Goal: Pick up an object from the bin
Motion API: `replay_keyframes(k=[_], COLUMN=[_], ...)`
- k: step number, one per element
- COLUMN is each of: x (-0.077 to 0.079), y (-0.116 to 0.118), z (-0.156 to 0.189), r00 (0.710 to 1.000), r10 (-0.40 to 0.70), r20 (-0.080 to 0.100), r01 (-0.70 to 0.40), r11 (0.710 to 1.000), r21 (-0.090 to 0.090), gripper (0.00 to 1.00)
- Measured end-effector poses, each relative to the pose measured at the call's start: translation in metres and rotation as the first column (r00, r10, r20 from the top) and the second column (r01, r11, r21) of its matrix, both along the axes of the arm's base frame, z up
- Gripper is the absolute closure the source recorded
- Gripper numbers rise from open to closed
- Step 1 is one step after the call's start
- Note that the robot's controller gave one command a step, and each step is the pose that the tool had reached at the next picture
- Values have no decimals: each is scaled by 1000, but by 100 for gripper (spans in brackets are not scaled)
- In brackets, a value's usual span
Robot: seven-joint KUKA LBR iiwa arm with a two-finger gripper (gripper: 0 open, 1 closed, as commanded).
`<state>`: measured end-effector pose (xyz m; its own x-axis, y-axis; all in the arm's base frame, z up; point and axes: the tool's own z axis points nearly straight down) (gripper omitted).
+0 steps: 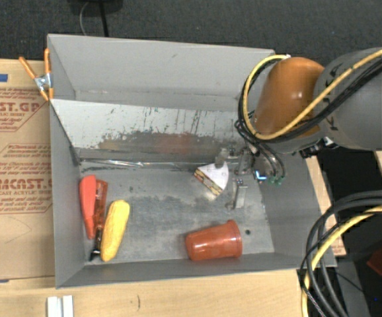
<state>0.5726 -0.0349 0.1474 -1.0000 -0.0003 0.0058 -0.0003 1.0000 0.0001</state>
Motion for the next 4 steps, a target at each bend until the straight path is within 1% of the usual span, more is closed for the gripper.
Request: replay_keyframes(k=[1, 2, 3, 4], x=[2, 11, 20, 21], y=[0, 5, 8, 8], z=[5, -28, -62, -71], r00=[1000, 998, 997, 980], r10=[0, -62, -77, -198], r20=[7, 13, 13, 28], r01=[0, 62, 77, 198], r11=[1000, 998, 997, 980], r21=[-1, 1, 0, 7], gripper=[0, 0, 0, 100])
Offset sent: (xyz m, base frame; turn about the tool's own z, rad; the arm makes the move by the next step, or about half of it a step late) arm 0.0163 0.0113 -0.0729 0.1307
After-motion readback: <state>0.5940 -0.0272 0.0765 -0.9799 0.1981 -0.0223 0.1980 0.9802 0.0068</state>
